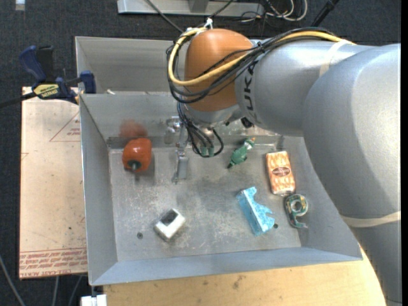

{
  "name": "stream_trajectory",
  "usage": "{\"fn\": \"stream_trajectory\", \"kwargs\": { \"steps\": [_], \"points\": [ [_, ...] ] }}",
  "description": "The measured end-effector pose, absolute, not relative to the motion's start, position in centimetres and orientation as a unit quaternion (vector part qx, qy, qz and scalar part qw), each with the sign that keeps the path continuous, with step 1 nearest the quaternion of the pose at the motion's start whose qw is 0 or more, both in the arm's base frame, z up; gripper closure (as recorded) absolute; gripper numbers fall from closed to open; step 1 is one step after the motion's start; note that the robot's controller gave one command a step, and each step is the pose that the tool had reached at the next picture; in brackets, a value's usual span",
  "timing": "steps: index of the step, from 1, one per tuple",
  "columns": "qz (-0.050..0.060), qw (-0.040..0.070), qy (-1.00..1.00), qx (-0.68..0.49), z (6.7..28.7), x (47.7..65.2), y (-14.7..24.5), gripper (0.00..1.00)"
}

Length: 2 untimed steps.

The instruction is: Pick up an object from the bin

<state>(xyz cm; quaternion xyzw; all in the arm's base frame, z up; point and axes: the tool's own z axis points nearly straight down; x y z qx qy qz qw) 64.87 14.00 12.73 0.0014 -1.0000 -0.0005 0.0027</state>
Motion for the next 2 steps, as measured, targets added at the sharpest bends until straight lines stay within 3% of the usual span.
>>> {"fn": "stream_trajectory", "kwargs": {
  "steps": [1, 2],
  "points": [
    [-0.001, -0.001, -1.0, 0.0, 13.3, 65.0, 14.0, 0.0],
    [0.0, -0.005, -0.995, 0.1, 9.9, 65.4, 17.8, 0.0]
  ]
}}
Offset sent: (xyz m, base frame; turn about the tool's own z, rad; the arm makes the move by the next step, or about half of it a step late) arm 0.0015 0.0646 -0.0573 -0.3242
